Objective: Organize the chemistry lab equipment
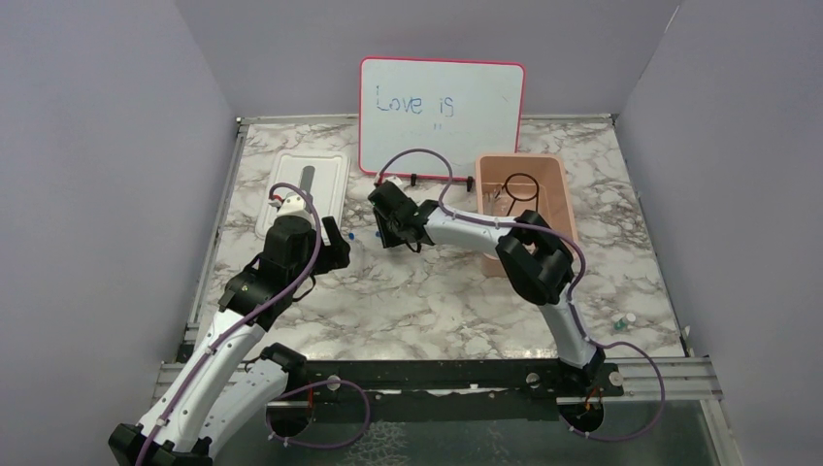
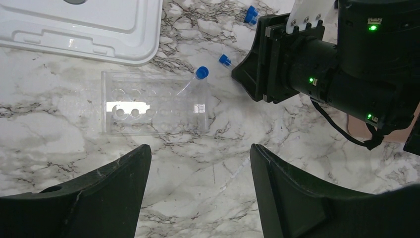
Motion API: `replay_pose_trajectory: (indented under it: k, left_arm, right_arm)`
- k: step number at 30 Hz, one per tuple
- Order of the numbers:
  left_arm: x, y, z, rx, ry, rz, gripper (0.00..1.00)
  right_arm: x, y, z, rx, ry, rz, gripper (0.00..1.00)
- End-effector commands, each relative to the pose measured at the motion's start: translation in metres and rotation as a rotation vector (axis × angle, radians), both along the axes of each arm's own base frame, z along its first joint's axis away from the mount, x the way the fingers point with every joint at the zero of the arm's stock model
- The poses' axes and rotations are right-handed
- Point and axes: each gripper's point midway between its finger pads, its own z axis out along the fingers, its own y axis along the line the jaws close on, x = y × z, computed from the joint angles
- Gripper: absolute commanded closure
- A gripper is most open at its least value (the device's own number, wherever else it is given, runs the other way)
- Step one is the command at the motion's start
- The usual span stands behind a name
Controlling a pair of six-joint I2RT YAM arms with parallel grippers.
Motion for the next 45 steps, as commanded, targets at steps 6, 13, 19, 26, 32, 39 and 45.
replay_pose_trajectory:
  k: [6,13,19,26,32,39,45]
  left_arm:
    - [0.002,-0.004,0.008,-0.026,-0.031,-0.012,0.25]
    - [0.002,-0.003,0.008,-0.020,-0.033,-0.009,0.25]
    - [0.004,-0.002,0.010,-0.014,-0.038,-0.005,0.25]
    - [0.005,-0.003,0.016,-0.022,-0.046,-0.006,0.25]
    - [0.005,-0.013,0.020,-0.072,-0.036,-0.028,0.25]
    - [0.001,-0.042,0.037,-0.207,-0.021,-0.118,0.23]
    - [0.001,-0.070,0.054,-0.311,0.005,-0.222,0.18]
  right_arm:
    - [-0.018,0.000,-0.019,-0.074,0.101,0.085,0.68]
    - [-0.021,0.006,-0.026,-0.115,0.135,0.169,0.72]
    - [-0.022,0.008,-0.029,-0.158,0.155,0.233,0.71]
    - [-0.014,0.000,-0.010,-0.171,0.074,0.205,0.86]
    - [-0.007,-0.003,0.050,-0.012,-0.124,0.162,0.86]
    - [-0.033,-0.006,0.120,0.274,-0.365,0.260,0.86]
    - [-0.078,-0.002,0.158,0.470,-0.493,0.461,0.86]
